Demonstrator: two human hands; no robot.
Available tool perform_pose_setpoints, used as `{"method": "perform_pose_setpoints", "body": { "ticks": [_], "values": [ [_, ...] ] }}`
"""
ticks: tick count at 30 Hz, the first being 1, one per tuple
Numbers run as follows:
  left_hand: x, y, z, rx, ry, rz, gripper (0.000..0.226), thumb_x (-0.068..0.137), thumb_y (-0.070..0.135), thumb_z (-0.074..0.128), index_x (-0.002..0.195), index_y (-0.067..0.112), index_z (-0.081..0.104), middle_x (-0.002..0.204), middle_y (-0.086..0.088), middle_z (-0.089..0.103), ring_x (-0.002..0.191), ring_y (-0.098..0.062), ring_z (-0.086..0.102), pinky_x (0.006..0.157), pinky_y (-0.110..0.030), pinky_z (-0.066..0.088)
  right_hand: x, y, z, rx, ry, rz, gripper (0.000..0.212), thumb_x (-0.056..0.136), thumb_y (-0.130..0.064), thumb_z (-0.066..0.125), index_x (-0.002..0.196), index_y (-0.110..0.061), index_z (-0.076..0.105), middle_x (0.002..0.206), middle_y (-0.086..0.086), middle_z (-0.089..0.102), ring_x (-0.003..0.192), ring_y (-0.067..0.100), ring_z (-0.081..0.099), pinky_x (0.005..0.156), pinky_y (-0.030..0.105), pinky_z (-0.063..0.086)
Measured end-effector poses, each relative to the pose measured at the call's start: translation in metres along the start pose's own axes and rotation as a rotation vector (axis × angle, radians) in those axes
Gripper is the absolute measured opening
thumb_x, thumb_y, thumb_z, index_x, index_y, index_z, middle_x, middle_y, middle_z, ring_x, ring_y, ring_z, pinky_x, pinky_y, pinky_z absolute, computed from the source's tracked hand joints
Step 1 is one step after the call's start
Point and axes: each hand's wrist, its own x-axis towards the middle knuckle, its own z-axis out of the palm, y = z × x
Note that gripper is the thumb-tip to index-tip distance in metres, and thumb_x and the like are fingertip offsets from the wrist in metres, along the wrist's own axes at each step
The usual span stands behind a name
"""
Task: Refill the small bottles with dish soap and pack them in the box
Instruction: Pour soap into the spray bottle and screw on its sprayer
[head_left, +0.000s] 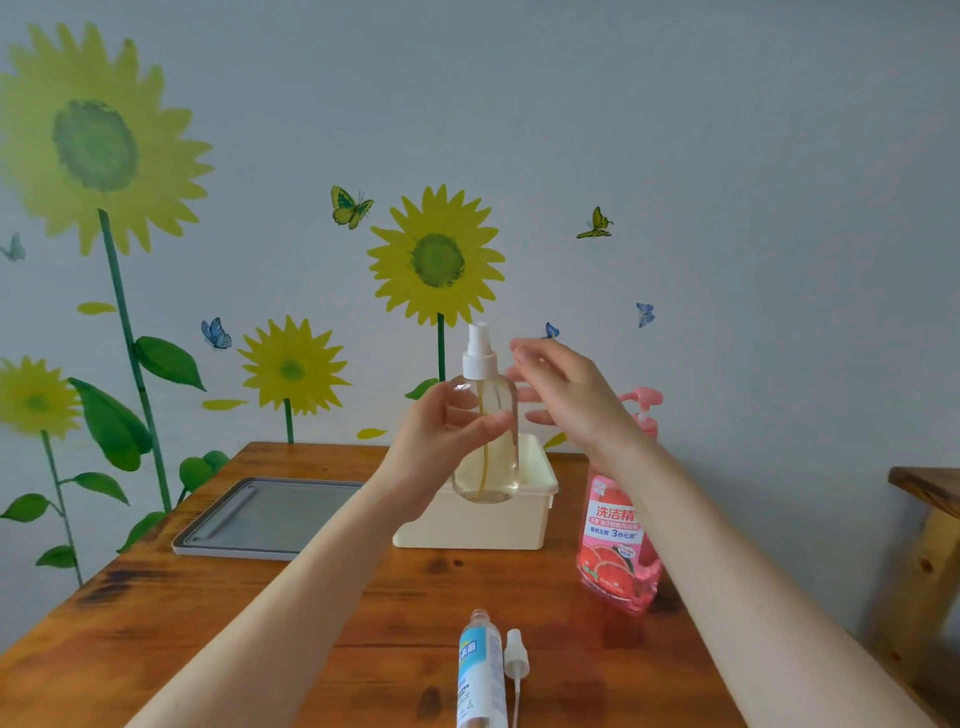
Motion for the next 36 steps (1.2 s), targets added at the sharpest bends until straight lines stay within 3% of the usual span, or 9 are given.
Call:
{"method": "perform_pose_setpoints", "body": {
  "ticks": [2,5,9,15,19,23,29,36],
  "values": [
    [0.0,-0.005,-0.007,0.012,0.008,0.001,0.048,0.066,0.035,0.073,0.108,0.021,0.054,0.097,-0.01,0.063,0.091,-0.021,0.063,0.074,-0.03,0.05,-0.004,0.006,-0.001,-0.092,-0.024,0.145,0.025,0.096,-0.036,0.04,0.098,-0.02,0.059,0.099,0.009,0.067,0.076,0.014,0.067,0.075,0.034,0.054],
    [-0.004,-0.017,-0.015,0.035,0.02,0.001,0.031,0.074,0.026,0.071,0.101,0.027,0.055,0.085,-0.001,0.062,0.077,-0.007,0.064,0.063,-0.018,0.047,-0.012,0.017,0.01,-0.067,-0.201,0.282,0.032,0.096,-0.045,0.034,0.093,-0.026,0.059,0.085,0.009,0.069,0.076,0.02,0.07,0.07,0.03,0.056],
    [-0.01,-0.038,-0.024,0.142,0.071,-0.017,0.038,0.077,0.03,0.07,0.109,0.02,0.052,0.085,-0.001,0.064,0.078,-0.009,0.062,0.067,-0.021,0.047,-0.01,0.035,0.033,-0.07,-0.232,0.291,0.033,0.097,-0.046,0.031,0.1,-0.025,0.056,0.084,0.005,0.066,0.079,0.019,0.068,0.073,0.028,0.055],
    [-0.007,-0.08,-0.04,0.45,0.062,-0.13,0.043,0.081,0.043,0.061,0.112,0.022,0.041,0.099,-0.01,0.056,0.08,-0.023,0.053,0.066,-0.026,0.038,-0.005,0.067,0.071,-0.104,-0.201,0.348,0.032,0.098,-0.04,0.03,0.09,-0.022,0.055,0.091,0.012,0.065,0.089,0.026,0.067,0.08,0.036,0.054],
    [-0.007,-0.104,-0.05,0.532,0.047,-0.198,0.055,0.08,0.047,0.061,0.12,0.018,0.038,0.085,0.0,0.054,0.074,-0.014,0.051,0.064,-0.028,0.042,-0.003,0.089,0.09,-0.144,-0.203,0.362,0.035,0.098,-0.038,0.031,0.075,-0.026,0.054,0.086,0.012,0.064,0.089,0.028,0.066,0.082,0.039,0.054],
    [-0.008,-0.123,-0.057,0.504,0.058,-0.259,0.055,0.079,0.047,0.063,0.118,0.017,0.038,0.079,-0.002,0.055,0.069,-0.014,0.053,0.064,-0.028,0.044,0.001,0.105,0.105,-0.174,-0.211,0.365,0.037,0.098,-0.038,0.032,0.072,-0.026,0.055,0.083,0.008,0.063,0.09,0.031,0.066,0.086,0.046,0.052],
    [-0.009,-0.142,-0.065,0.482,0.034,-0.317,0.053,0.081,0.043,0.062,0.12,0.015,0.039,0.095,-0.007,0.058,0.088,-0.024,0.058,0.08,-0.038,0.05,0.005,0.127,0.12,-0.209,-0.218,0.384,0.038,0.098,-0.036,0.032,0.071,-0.023,0.055,0.081,0.006,0.062,0.086,0.028,0.065,0.082,0.043,0.052],
    [-0.009,-0.149,-0.066,0.502,0.007,-0.304,0.058,0.082,0.041,0.062,0.128,0.018,0.035,0.115,0.0,0.048,0.094,-0.02,0.056,0.081,-0.033,0.05,0.006,0.139,0.124,-0.213,-0.218,0.407,0.041,0.096,-0.04,0.033,0.073,-0.017,0.057,0.094,0.018,0.068,0.089,0.031,0.065,0.086,0.049,0.051]
  ]
}}
